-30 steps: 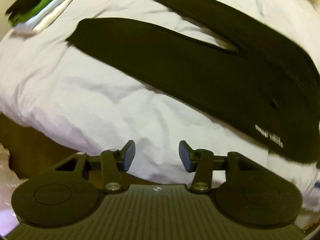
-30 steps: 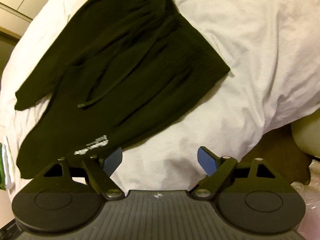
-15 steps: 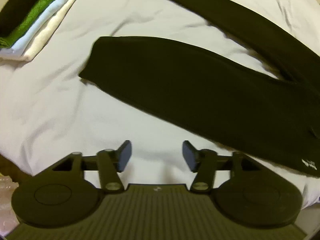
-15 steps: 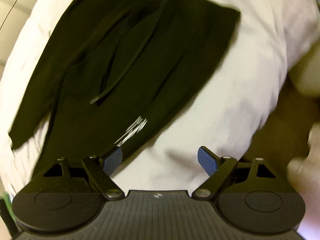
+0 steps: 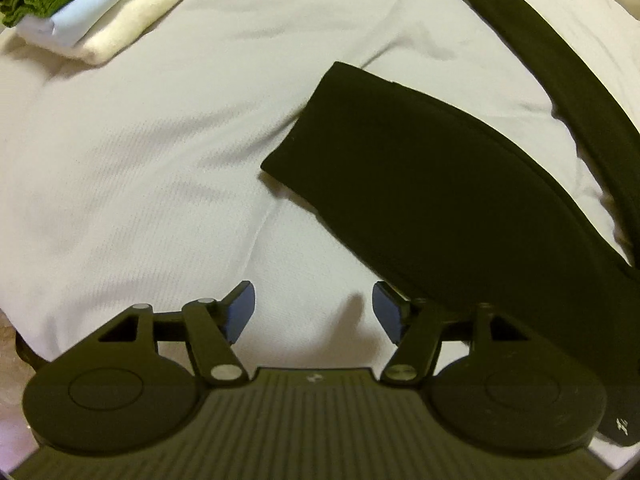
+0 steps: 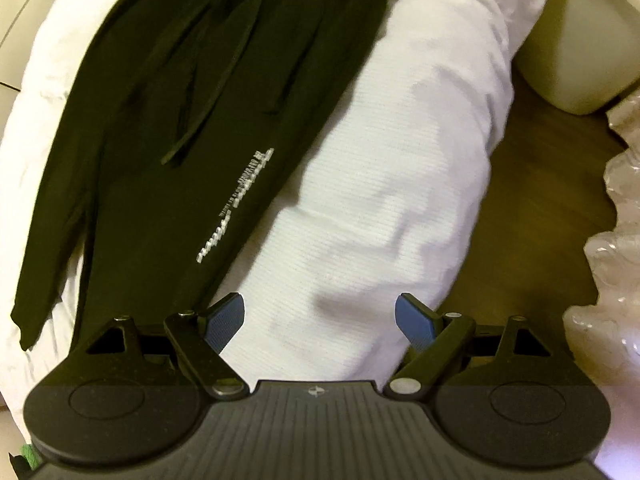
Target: Fold clothes
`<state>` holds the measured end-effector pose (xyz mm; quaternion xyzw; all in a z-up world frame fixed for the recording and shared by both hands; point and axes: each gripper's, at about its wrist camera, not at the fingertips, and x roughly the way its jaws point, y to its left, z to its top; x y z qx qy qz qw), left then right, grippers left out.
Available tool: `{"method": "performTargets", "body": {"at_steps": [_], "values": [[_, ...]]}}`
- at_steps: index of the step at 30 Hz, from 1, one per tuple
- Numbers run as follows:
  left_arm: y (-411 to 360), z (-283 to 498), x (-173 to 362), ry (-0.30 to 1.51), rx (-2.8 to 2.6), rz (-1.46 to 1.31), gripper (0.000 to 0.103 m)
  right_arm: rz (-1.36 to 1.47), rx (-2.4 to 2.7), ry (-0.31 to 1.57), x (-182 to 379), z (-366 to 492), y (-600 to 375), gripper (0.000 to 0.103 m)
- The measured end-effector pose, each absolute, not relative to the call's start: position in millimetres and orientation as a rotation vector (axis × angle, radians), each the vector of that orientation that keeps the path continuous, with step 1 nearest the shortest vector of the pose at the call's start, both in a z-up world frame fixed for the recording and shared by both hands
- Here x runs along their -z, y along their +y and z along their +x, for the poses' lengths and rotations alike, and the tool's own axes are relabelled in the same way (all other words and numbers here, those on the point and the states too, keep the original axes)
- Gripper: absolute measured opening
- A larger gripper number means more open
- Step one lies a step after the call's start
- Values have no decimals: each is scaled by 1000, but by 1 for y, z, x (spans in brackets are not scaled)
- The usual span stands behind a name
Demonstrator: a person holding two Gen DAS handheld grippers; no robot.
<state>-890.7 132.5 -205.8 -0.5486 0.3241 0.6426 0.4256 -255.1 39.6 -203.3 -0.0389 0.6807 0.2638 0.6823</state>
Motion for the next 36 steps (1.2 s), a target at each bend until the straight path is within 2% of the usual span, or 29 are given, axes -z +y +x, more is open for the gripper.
{"method": "performTargets", "body": {"at_steps": [8, 11, 14, 17, 19, 27, 29, 31, 32, 33, 34, 35, 36], "values": [[152, -903, 231, 671, -1691, -1422, 61, 46, -604, 1425, 216, -230, 50, 82], [154, -904, 240, 625, -1732, -1428, 65, 78, -601, 1386, 221, -211, 48, 81], [154, -901, 245, 582, -1760, -1419, 67, 146, -611, 1365, 230, -194, 45, 76], [151, -899, 244, 548, -1777, -1401, 64, 183, -606, 1350, 238, -178, 44, 72], [147, -898, 241, 513, -1785, -1395, 57, 208, -599, 1336, 243, -165, 44, 71], [136, -896, 239, 265, -1803, -1486, 57, 237, -619, 1292, 252, -113, 52, 70], [138, -897, 245, 255, -1814, -1499, 59, 229, -625, 1282, 255, -102, 56, 70], [142, -897, 250, 254, -1826, -1508, 54, 226, -622, 1274, 260, -91, 60, 70], [143, -898, 250, 249, -1833, -1503, 48, 228, -621, 1271, 262, -85, 62, 70], [144, -898, 249, 246, -1834, -1490, 23, 239, -621, 1270, 263, -80, 63, 70], [145, -899, 246, 255, -1834, -1475, 7, 250, -620, 1268, 265, -75, 65, 70], [144, -900, 242, 267, -1834, -1461, 7, 261, -620, 1266, 266, -69, 67, 64], [144, -901, 239, 278, -1833, -1446, 6, 260, -626, 1266, 267, -63, 70, 41]]}}
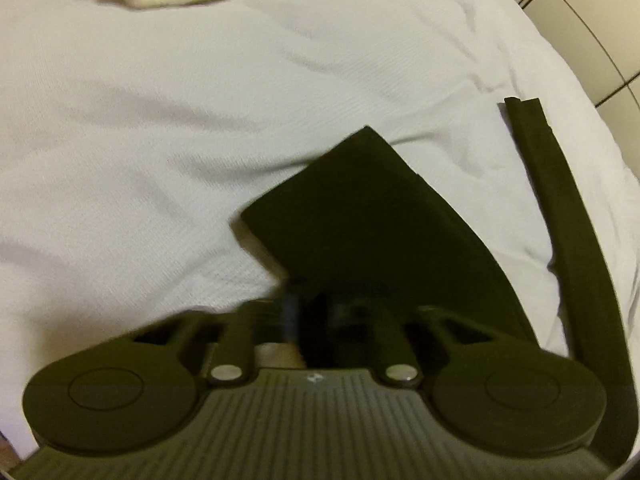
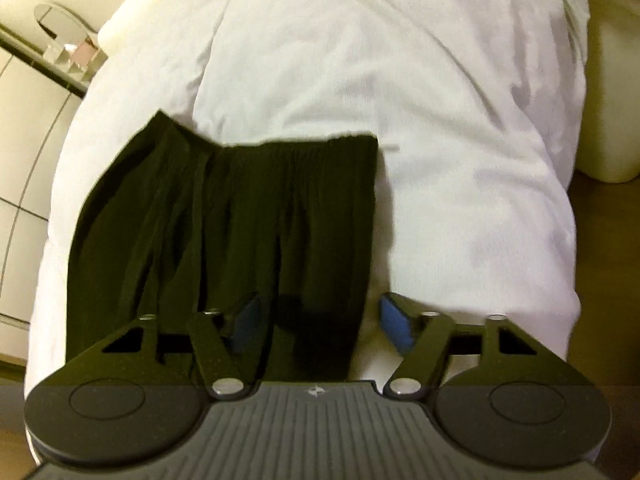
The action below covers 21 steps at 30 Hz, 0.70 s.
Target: Fold clothes
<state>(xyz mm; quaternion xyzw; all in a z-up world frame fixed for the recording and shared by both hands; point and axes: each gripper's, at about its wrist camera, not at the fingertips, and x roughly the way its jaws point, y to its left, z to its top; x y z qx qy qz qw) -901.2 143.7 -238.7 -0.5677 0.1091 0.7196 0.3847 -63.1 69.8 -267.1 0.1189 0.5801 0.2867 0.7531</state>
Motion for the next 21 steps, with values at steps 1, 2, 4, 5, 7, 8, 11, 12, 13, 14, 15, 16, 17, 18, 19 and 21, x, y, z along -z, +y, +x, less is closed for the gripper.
{"method": "performTargets", "body": {"at_steps": [1, 2, 4, 5, 7, 8, 11, 12, 13, 14, 15, 16, 17, 18, 19, 21], "values": [[141, -901, 231, 291, -1830, -1416, 6, 258, -632, 1266, 268, -57, 73, 24], [139, -900, 222, 305, -1826, -1382, 6, 251, -636, 1275, 268, -53, 75, 6], [133, -898, 203, 325, -1814, -1315, 6, 224, -669, 1265, 260, -52, 76, 5], [129, -896, 192, 338, -1806, -1279, 6, 211, -685, 1260, 255, -51, 77, 4], [121, -892, 171, 367, -1795, -1211, 6, 212, -718, 1251, 243, -53, 71, 4], [113, -892, 162, 374, -1795, -1187, 6, 219, -729, 1253, 236, -54, 67, 3], [85, -898, 144, 383, -1821, -1154, 6, 231, -764, 1264, 220, -56, 54, 3], [75, -900, 144, 393, -1831, -1155, 7, 226, -776, 1270, 216, -56, 50, 3], [66, -903, 145, 406, -1841, -1157, 7, 215, -779, 1280, 216, -56, 46, 3], [56, -905, 151, 436, -1846, -1155, 7, 203, -782, 1291, 217, -56, 42, 3], [49, -904, 162, 484, -1846, -1148, 8, 180, -771, 1301, 222, -56, 40, 3], [44, -903, 176, 526, -1847, -1166, 8, 157, -759, 1311, 228, -56, 38, 3], [40, -901, 192, 564, -1847, -1192, 8, 142, -746, 1318, 234, -57, 36, 3], [38, -899, 206, 599, -1850, -1206, 8, 127, -733, 1324, 241, -57, 34, 3], [36, -897, 217, 625, -1855, -1203, 8, 112, -722, 1328, 248, -59, 32, 3], [35, -890, 228, 660, -1867, -1185, 9, 85, -717, 1324, 252, -63, 30, 2]]}}
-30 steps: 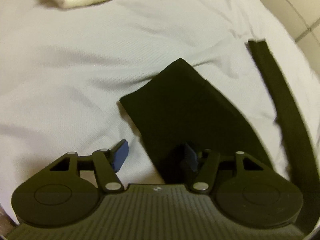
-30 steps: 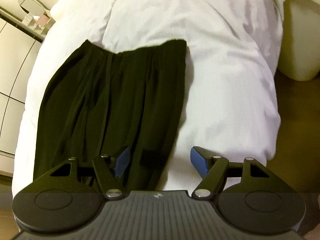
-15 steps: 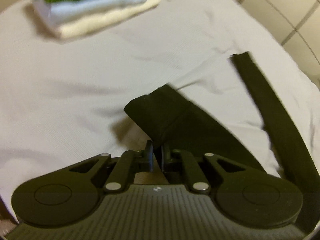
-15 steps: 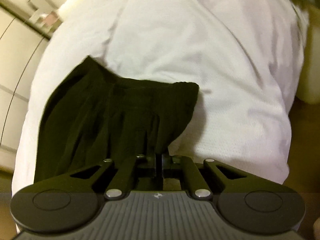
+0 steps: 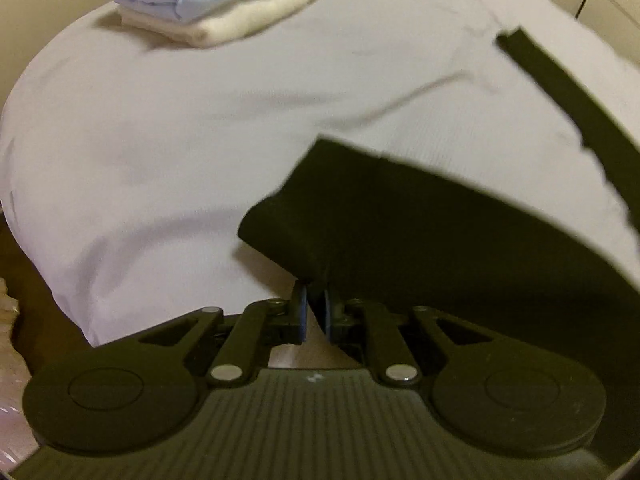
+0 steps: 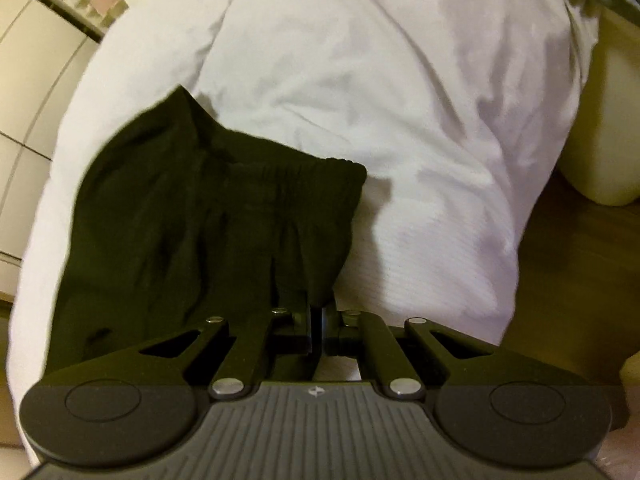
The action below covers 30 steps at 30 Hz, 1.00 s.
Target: Fold clothes
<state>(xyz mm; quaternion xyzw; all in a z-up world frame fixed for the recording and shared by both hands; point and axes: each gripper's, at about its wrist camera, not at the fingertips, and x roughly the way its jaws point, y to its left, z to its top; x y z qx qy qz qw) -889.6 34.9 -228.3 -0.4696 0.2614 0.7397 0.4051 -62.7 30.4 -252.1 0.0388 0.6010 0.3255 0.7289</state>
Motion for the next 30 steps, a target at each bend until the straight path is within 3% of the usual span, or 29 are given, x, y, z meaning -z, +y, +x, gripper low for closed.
{"method": "performTargets", "body": {"at_steps": [2, 3, 4, 5, 6, 7, 9, 11, 15, 21, 30], "values": [[33, -887, 227, 691, -1876, -1177, 13, 51, -709, 1334, 255, -64, 31, 8], [33, -887, 225, 707, -1880, -1174, 15, 3, -685, 1332, 251, -64, 31, 25], [33, -888, 224, 739, -1889, -1164, 26, -45, -659, 1329, 248, -64, 31, 42], [30, -889, 221, 790, -1915, -1169, 33, -107, -614, 1301, 241, -66, 32, 65], [26, -890, 218, 848, -1946, -1178, 28, -181, -575, 1263, 234, -69, 32, 72], [22, -891, 215, 880, -1963, -1203, 22, -226, -584, 1239, 227, -72, 33, 71], [14, -884, 201, 907, -1919, -1256, 22, -265, -621, 1242, 213, -82, 32, 70], [15, -861, 185, 944, -1847, -1237, 22, -302, -659, 1273, 199, -97, 33, 78], [25, -791, 148, 998, -1646, -1109, 32, -361, -790, 1316, 176, -141, 44, 89], [30, -711, 94, 1029, -1486, -899, 43, -470, -999, 1306, 138, -207, 58, 89], [14, -673, 53, 1016, -1435, -801, 46, -526, -1107, 1249, 104, -246, 48, 89]]}}
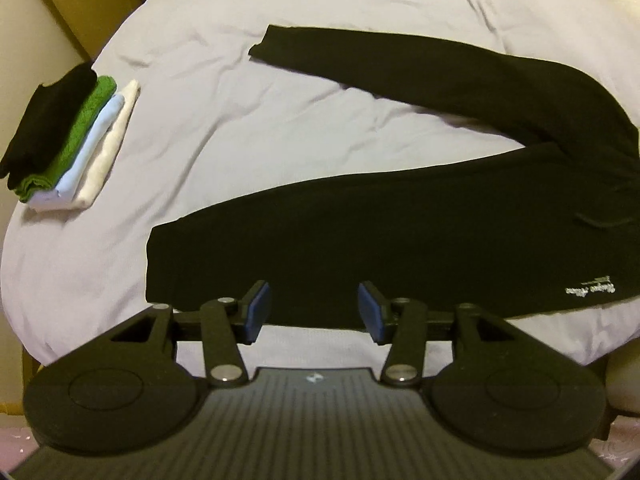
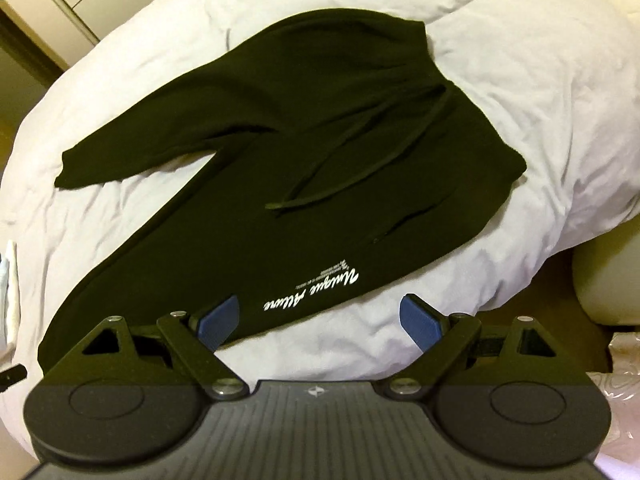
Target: Fold clothes
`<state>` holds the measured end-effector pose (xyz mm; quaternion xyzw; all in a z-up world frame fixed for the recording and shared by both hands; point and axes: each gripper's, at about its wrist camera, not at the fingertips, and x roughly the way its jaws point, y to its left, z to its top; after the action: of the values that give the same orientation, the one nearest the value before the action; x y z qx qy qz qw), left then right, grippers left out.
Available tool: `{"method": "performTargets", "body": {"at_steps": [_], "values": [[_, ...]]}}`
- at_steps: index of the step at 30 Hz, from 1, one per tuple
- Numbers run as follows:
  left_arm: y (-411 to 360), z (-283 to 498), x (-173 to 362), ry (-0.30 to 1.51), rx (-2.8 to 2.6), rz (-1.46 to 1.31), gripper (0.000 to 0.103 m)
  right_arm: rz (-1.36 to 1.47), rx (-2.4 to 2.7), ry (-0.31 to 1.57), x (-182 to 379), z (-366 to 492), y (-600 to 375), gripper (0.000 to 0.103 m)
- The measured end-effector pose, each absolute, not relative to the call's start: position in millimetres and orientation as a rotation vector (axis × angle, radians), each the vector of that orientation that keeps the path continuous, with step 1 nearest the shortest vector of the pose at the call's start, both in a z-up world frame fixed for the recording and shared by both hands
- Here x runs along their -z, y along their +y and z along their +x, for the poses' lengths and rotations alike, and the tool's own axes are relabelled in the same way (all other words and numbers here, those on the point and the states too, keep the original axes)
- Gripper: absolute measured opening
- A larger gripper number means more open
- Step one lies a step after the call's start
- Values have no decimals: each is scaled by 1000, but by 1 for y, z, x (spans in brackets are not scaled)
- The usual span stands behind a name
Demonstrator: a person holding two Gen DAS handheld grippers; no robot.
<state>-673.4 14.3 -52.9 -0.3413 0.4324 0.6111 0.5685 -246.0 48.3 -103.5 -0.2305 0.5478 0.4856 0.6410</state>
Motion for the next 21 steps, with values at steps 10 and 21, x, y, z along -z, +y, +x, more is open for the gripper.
{"method": "performTargets", "body": {"at_steps": [10, 21], "values": [[-2, -675, 28, 1000, -1441, -762, 52, -595, -1167, 1173, 79, -266, 37, 89], [-2, -669, 15, 972, -1433, -717, 52, -587, -1175, 1142, 61, -274, 37, 90]]}}
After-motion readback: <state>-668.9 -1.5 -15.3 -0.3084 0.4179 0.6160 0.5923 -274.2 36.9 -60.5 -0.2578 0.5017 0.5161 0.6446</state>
